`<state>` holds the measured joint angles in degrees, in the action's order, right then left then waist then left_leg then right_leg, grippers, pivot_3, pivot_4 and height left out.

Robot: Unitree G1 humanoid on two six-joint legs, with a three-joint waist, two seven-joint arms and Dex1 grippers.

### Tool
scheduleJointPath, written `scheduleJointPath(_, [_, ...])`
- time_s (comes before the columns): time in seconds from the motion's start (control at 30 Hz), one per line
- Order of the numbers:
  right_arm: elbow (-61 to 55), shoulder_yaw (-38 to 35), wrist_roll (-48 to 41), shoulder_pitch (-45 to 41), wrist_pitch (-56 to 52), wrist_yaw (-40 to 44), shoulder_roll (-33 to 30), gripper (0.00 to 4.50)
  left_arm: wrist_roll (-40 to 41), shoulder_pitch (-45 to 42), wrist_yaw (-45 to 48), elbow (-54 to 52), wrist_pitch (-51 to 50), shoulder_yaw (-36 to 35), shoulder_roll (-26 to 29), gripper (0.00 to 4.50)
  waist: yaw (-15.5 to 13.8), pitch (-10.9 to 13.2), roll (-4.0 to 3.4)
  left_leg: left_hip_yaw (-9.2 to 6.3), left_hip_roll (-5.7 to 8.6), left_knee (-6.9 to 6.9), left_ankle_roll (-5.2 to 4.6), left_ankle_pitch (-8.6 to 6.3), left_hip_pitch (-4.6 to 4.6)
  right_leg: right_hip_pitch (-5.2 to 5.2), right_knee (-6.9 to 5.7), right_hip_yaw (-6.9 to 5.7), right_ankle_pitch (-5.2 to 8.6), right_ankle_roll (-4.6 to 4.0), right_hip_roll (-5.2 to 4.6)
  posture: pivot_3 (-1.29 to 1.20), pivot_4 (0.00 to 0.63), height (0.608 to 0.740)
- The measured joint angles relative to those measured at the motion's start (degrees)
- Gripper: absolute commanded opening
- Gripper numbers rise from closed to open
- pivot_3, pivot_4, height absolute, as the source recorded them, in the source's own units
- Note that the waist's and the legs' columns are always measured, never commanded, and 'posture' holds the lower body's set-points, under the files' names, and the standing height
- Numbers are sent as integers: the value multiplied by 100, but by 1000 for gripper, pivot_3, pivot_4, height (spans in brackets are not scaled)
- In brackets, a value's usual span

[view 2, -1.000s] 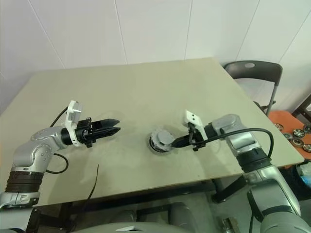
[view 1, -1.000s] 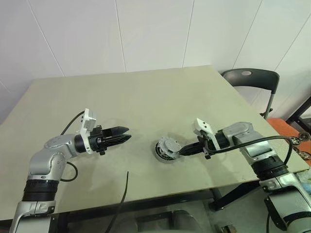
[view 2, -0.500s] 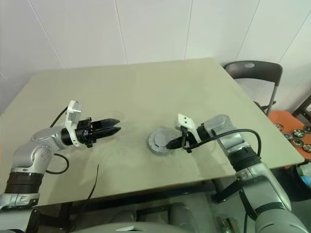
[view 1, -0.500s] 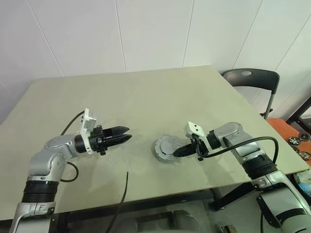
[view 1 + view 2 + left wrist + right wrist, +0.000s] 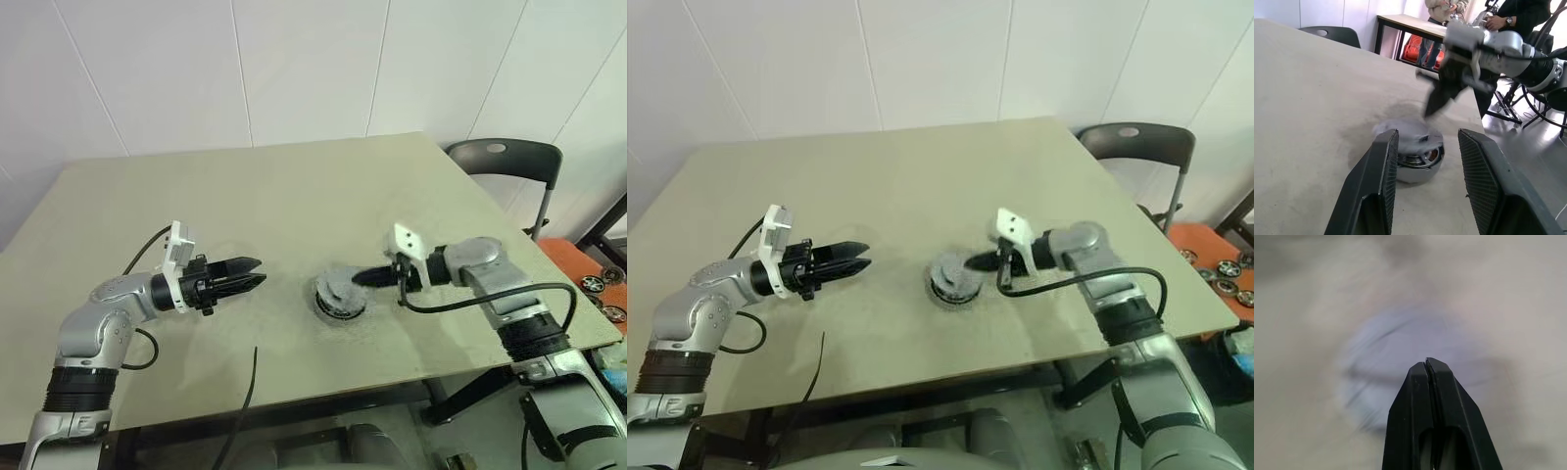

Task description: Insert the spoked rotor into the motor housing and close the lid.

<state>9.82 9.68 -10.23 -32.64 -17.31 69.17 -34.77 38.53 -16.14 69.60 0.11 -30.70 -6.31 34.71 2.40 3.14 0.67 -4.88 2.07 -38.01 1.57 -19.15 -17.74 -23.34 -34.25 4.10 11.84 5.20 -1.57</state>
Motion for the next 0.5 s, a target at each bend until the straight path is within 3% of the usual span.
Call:
scheduleJointPath(0.33, [-971, -593, -85, 1206, 654, -616, -195, 9, 17, -234, 67, 220, 2, 114, -167, 2088, -41, -1, 2, 5, 5, -3, -1, 0, -5, 4, 10, 3, 4, 3, -4, 0, 0, 740])
scheduleJointPath(0.5, [-971, -535, -12, 1371, 240, -705, -252, 9, -51, -350, 153, 390, 21, 214, -229, 2088, 0, -1, 2, 6, 2, -2, -1, 0, 5, 10, 5, 5, 5, 1, 3, 0, 0, 740])
